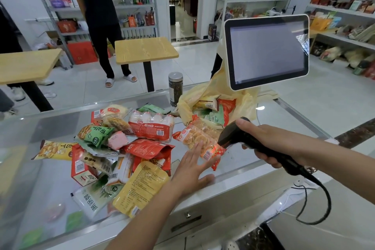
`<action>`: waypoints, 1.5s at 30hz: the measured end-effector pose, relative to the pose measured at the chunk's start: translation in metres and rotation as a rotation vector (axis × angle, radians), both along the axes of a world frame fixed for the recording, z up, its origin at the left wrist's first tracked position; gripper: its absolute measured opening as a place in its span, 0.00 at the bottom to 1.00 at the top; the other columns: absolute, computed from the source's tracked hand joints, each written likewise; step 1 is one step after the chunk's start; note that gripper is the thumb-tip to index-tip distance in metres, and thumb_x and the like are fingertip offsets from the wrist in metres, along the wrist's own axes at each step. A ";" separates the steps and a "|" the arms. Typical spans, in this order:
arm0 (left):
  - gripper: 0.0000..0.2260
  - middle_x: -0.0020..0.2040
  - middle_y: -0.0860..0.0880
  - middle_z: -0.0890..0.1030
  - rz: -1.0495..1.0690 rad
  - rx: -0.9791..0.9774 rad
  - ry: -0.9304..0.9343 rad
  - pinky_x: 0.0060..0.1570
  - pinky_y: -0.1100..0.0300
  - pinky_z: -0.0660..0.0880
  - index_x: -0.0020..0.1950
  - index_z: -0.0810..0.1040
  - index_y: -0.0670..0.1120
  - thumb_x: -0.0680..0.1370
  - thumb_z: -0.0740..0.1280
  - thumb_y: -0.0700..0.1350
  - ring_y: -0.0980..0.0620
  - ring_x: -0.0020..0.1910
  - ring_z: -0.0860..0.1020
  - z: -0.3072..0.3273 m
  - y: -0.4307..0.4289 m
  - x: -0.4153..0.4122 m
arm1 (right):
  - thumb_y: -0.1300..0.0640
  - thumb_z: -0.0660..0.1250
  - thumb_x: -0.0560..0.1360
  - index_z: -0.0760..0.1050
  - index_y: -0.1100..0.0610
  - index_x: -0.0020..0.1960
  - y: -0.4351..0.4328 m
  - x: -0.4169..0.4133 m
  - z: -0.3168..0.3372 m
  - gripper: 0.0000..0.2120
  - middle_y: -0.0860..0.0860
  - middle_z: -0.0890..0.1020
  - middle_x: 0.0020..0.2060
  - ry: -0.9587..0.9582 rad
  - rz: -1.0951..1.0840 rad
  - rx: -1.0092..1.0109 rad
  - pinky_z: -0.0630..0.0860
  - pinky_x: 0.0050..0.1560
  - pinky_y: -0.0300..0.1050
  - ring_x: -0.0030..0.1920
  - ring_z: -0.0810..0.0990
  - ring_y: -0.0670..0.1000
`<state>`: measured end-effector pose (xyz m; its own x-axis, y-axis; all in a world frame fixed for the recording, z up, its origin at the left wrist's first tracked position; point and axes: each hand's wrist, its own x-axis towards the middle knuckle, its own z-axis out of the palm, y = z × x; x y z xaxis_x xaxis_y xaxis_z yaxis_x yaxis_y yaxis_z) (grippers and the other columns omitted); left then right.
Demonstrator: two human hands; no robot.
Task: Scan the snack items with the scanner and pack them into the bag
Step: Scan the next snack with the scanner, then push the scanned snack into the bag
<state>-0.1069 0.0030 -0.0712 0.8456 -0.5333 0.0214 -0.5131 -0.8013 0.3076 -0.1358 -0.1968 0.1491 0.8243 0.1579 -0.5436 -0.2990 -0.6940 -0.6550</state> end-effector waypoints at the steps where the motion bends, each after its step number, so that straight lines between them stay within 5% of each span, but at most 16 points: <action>1: 0.26 0.74 0.53 0.27 0.037 -0.038 -0.009 0.72 0.52 0.39 0.73 0.43 0.70 0.79 0.54 0.63 0.52 0.73 0.30 0.001 -0.001 -0.003 | 0.26 0.54 0.65 0.72 0.60 0.47 -0.005 0.006 -0.007 0.36 0.51 0.70 0.24 0.002 -0.027 0.031 0.64 0.22 0.38 0.21 0.66 0.48; 4: 0.26 0.77 0.50 0.51 0.325 -0.184 -0.104 0.70 0.53 0.60 0.75 0.45 0.64 0.80 0.52 0.62 0.49 0.75 0.55 -0.002 -0.012 -0.017 | 0.28 0.54 0.69 0.71 0.60 0.48 -0.022 0.026 -0.037 0.34 0.50 0.71 0.23 -0.041 -0.131 0.090 0.64 0.22 0.39 0.21 0.66 0.48; 6: 0.30 0.65 0.49 0.72 0.569 -0.316 -0.068 0.56 0.57 0.73 0.77 0.47 0.55 0.78 0.49 0.65 0.51 0.61 0.71 -0.001 -0.025 -0.021 | 0.29 0.55 0.70 0.70 0.60 0.47 -0.035 0.037 -0.063 0.32 0.50 0.71 0.23 -0.075 -0.197 0.108 0.64 0.22 0.39 0.21 0.67 0.48; 9: 0.39 0.53 0.47 0.80 0.862 -0.536 0.175 0.43 0.54 0.77 0.77 0.46 0.49 0.73 0.51 0.70 0.48 0.49 0.79 0.016 -0.045 -0.007 | 0.30 0.55 0.72 0.72 0.61 0.48 -0.052 0.052 -0.098 0.33 0.51 0.71 0.23 -0.064 -0.285 0.139 0.65 0.23 0.39 0.21 0.68 0.49; 13: 0.28 0.61 0.44 0.77 1.169 -0.739 0.473 0.41 0.57 0.70 0.70 0.56 0.44 0.78 0.62 0.56 0.44 0.56 0.77 0.037 -0.064 0.020 | 0.31 0.54 0.74 0.72 0.62 0.48 -0.067 0.072 -0.134 0.32 0.51 0.71 0.23 -0.006 -0.342 0.172 0.64 0.23 0.39 0.21 0.68 0.50; 18: 0.12 0.52 0.48 0.78 1.289 -1.039 0.550 0.36 0.59 0.71 0.58 0.68 0.47 0.79 0.65 0.48 0.54 0.40 0.75 0.040 -0.070 0.033 | 0.31 0.54 0.74 0.73 0.64 0.52 -0.067 0.093 -0.165 0.35 0.53 0.72 0.24 0.068 -0.283 0.261 0.67 0.24 0.40 0.22 0.70 0.51; 23: 0.07 0.46 0.48 0.80 1.239 -1.301 0.478 0.38 0.61 0.73 0.55 0.74 0.42 0.79 0.65 0.43 0.53 0.42 0.78 0.065 -0.064 0.031 | 0.31 0.51 0.74 0.74 0.60 0.53 -0.050 0.109 -0.169 0.33 0.58 0.78 0.30 0.103 -0.166 0.392 0.77 0.32 0.46 0.28 0.78 0.55; 27: 0.07 0.47 0.47 0.83 1.156 -1.379 0.399 0.37 0.63 0.74 0.55 0.77 0.43 0.78 0.65 0.42 0.52 0.44 0.81 0.082 -0.063 0.026 | 0.31 0.48 0.74 0.75 0.58 0.50 -0.031 0.119 -0.167 0.33 0.58 0.82 0.35 0.101 0.002 0.290 0.78 0.35 0.45 0.31 0.80 0.53; 31: 0.05 0.48 0.51 0.82 1.143 -1.398 0.309 0.31 0.67 0.74 0.53 0.77 0.50 0.79 0.65 0.43 0.58 0.41 0.81 0.087 -0.065 0.030 | 0.35 0.47 0.78 0.77 0.56 0.45 -0.040 0.135 -0.163 0.29 0.52 0.82 0.43 -0.310 0.189 -0.147 0.76 0.48 0.50 0.43 0.80 0.52; 33: 0.07 0.45 0.55 0.80 1.135 -1.391 0.252 0.32 0.67 0.73 0.48 0.75 0.55 0.79 0.64 0.41 0.61 0.39 0.79 0.089 -0.066 0.033 | 0.37 0.49 0.78 0.76 0.52 0.46 -0.048 0.142 -0.152 0.24 0.50 0.81 0.45 -0.402 0.065 0.051 0.75 0.52 0.50 0.47 0.79 0.50; 36: 0.08 0.40 0.54 0.80 1.068 -1.312 0.176 0.34 0.68 0.75 0.53 0.77 0.51 0.78 0.65 0.38 0.61 0.37 0.79 0.083 -0.070 0.040 | 0.41 0.56 0.79 0.77 0.51 0.56 -0.052 0.150 -0.134 0.18 0.49 0.83 0.51 -0.050 -0.016 0.576 0.77 0.56 0.48 0.52 0.81 0.49; 39: 0.07 0.37 0.52 0.79 0.950 -1.180 0.174 0.41 0.63 0.76 0.54 0.79 0.48 0.77 0.67 0.40 0.54 0.40 0.79 0.081 -0.079 0.057 | 0.44 0.71 0.68 0.74 0.53 0.61 -0.048 0.159 -0.139 0.25 0.53 0.82 0.53 0.020 -0.051 0.615 0.81 0.52 0.47 0.51 0.83 0.52; 43: 0.11 0.62 0.48 0.72 0.961 -0.985 0.128 0.56 0.68 0.67 0.47 0.80 0.51 0.81 0.58 0.48 0.50 0.61 0.70 0.086 -0.073 0.092 | 0.52 0.74 0.66 0.77 0.57 0.57 -0.055 0.174 -0.133 0.21 0.57 0.83 0.49 0.011 -0.221 0.701 0.81 0.44 0.49 0.49 0.83 0.56; 45: 0.14 0.74 0.45 0.58 1.070 -0.808 0.103 0.69 0.55 0.57 0.52 0.82 0.50 0.82 0.57 0.50 0.45 0.72 0.57 0.084 -0.060 0.111 | 0.53 0.73 0.67 0.77 0.59 0.56 -0.065 0.183 -0.128 0.19 0.58 0.83 0.48 -0.026 -0.238 0.695 0.80 0.42 0.49 0.49 0.82 0.57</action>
